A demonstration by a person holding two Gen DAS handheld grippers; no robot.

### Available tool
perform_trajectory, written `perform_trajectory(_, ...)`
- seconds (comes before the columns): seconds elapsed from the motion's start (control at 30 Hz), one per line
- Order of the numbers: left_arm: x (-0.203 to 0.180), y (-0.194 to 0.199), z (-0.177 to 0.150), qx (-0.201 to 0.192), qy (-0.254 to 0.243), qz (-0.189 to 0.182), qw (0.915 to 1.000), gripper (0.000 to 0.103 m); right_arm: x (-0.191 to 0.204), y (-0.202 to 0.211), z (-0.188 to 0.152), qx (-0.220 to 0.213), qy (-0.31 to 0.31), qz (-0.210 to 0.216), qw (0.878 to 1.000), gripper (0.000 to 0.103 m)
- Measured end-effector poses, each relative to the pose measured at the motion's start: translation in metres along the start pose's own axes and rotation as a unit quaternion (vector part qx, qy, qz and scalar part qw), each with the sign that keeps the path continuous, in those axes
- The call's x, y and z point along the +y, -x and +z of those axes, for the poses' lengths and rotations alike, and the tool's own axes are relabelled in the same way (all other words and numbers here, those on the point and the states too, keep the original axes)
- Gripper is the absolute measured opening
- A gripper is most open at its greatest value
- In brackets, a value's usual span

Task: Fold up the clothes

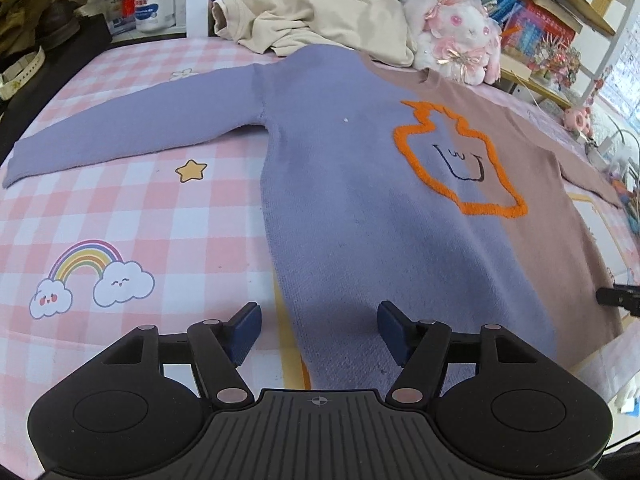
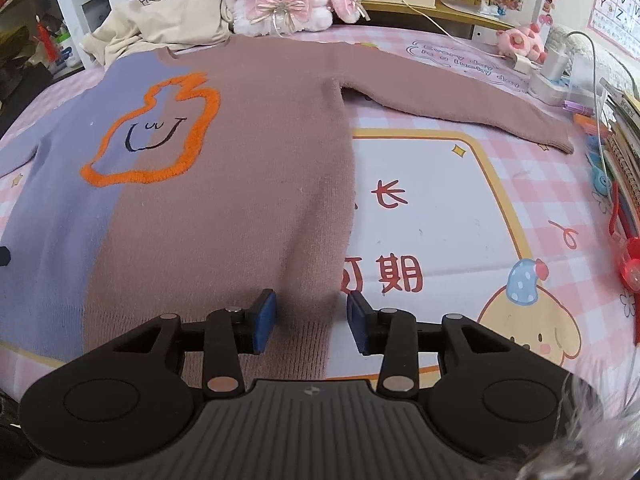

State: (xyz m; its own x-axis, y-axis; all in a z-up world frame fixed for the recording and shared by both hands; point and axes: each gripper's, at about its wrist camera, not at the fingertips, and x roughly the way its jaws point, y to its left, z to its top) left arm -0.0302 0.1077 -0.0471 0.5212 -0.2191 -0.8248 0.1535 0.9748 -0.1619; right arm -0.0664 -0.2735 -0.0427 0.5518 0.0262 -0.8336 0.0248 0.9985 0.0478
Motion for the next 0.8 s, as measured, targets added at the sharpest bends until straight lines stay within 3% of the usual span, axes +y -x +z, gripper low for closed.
perform_trajectory(0.07, -0.001, 0.000, 0.000, -0.001, -0.002, 0.001, 1.0000, 0.064, 0.000, 0.000, 0.000, 0.000, -0.001, 0.004, 1.000, 0.035)
perform_trajectory(0.13, -0.001, 0.000, -0.001, -0.001, -0.005, 0.003, 1.0000, 0.062, 0.000, 0.000, 0.000, 0.001, -0.003, 0.009, 1.000, 0.027)
perform_trajectory(0.2, -0.003, 0.000, -0.001, -0.002, -0.011, 0.013, 0.9999, 0.046, 0.000, 0.000, 0.000, -0.001, -0.005, 0.011, 1.000, 0.018)
perform_trajectory(0.27, -0.003, 0.000, 0.000, -0.001, -0.016, 0.018, 0.9997, 0.019, 0.001, 0.001, -0.001, -0.006, -0.011, 0.009, 1.000, 0.015)
perform_trajectory(0.37, 0.003, 0.000, 0.002, -0.001, -0.009, 0.015, 0.9998, 0.007, 0.006, 0.001, -0.003, -0.011, -0.011, 0.003, 1.000, 0.012)
perform_trajectory(0.57, 0.018, 0.000, 0.007, 0.001, 0.007, 0.014, 0.9999, 0.006, 0.020, 0.003, -0.005, -0.003, 0.029, 0.012, 1.000, 0.011)
perform_trajectory(0.8, 0.002, -0.001, 0.002, 0.006, -0.016, -0.001, 0.9999, 0.006, 0.005, -0.001, 0.001, -0.009, 0.008, -0.012, 1.000, 0.011)
